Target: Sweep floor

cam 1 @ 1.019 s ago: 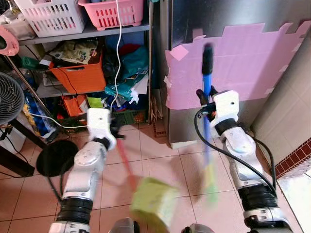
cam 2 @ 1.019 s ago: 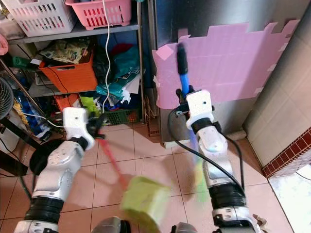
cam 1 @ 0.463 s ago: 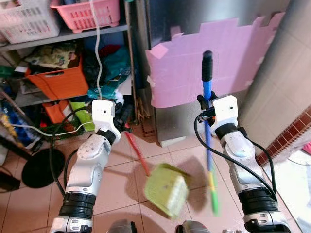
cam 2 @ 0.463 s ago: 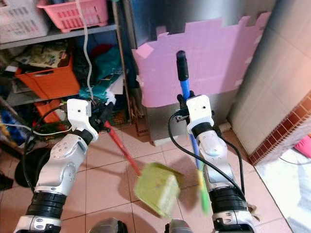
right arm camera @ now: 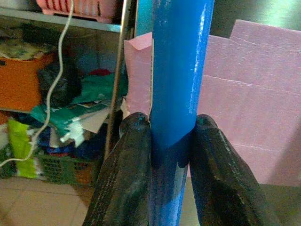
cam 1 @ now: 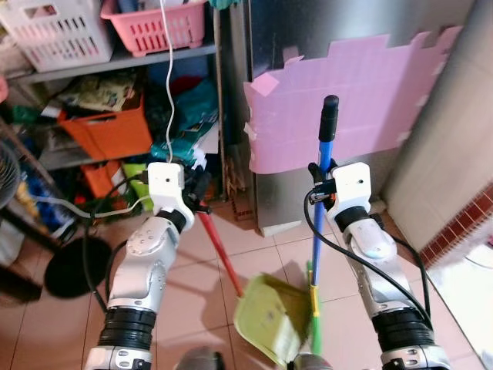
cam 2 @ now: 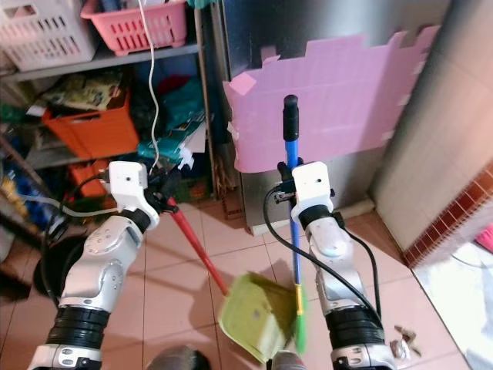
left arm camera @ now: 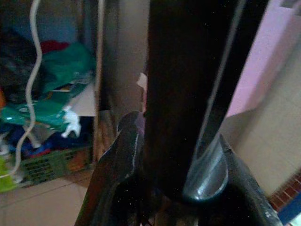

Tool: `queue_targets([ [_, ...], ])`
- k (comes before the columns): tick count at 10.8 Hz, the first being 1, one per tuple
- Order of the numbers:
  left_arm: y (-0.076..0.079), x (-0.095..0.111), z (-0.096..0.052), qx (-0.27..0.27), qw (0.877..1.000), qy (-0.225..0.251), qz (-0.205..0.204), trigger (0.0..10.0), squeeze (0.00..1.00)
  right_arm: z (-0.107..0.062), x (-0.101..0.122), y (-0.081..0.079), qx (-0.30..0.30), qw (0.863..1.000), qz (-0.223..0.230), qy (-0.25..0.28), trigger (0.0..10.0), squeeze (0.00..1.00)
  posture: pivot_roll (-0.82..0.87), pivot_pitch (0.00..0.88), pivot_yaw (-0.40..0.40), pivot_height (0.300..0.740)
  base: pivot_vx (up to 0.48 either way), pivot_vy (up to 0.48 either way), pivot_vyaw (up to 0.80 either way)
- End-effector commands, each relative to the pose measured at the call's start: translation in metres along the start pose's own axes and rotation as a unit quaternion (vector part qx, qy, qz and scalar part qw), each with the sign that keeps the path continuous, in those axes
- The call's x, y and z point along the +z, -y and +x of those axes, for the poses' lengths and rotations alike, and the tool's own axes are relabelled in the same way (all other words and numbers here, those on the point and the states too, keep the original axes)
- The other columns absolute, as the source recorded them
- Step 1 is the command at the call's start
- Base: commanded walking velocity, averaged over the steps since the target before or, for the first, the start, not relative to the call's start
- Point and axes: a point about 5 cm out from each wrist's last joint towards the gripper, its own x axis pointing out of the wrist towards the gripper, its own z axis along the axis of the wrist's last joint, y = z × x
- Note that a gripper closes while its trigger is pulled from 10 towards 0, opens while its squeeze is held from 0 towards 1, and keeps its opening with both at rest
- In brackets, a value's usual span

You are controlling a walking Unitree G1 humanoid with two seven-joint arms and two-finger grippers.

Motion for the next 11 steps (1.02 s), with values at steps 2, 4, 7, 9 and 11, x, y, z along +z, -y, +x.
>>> queue_targets([
  [2, -0.0049, 0.0151, -0.0002, 0.005, 1.0, 0.026, 0.012, 10.0, 0.0, 0.0047, 0.0133, 0.0021, -0.004, 1.0, -0.008, 0.025, 10.0, 0.0, -0.11, 0.0, 0.075, 0.74, 0.0, 0.48, -0.8],
  [4, -0.0051, 0.0157, 0.0012, 0.007, 1.0, 0.026, 0.014, 10.0, 0.0, 0.0055, 0.0135, 0.0017, -0.002, 1.0, -0.006, 0.024, 10.0, 0.0, -0.11, 0.0, 0.073, 0.74, 0.0, 0.48, 0.0],
  [7, -0.0039, 0.0179, 0.0021, -0.004, 0.999, 0.033, 0.009, 10.0, 0.0, 0.005, 0.0146, 0.0012, -0.002, 1.0, -0.006, 0.026, 10.0, 0.0, -0.11, 0.0, 0.074, 0.74, 0.0, 0.48, 0.0],
  [9, 0.0014, 0.0189, 0.0026, -0.044, 0.999, 0.028, -0.006, 10.0, 0.0, 0.0039, 0.0138, 0.0036, -0.004, 1.0, -0.01, 0.022, 10.0, 0.0, -0.12, 0.0, 0.078, 0.74, 0.0, 0.48, -0.61],
  [11, 0.0029, 0.0178, 0.002, -0.055, 0.998, 0.022, -0.001, 10.0, 0.0, 0.0036, 0.0138, 0.005, -0.004, 1.0, -0.017, 0.021, 10.0, 0.0, -0.11, 0.0, 0.074, 0.74, 0.0, 0.48, -0.8],
])
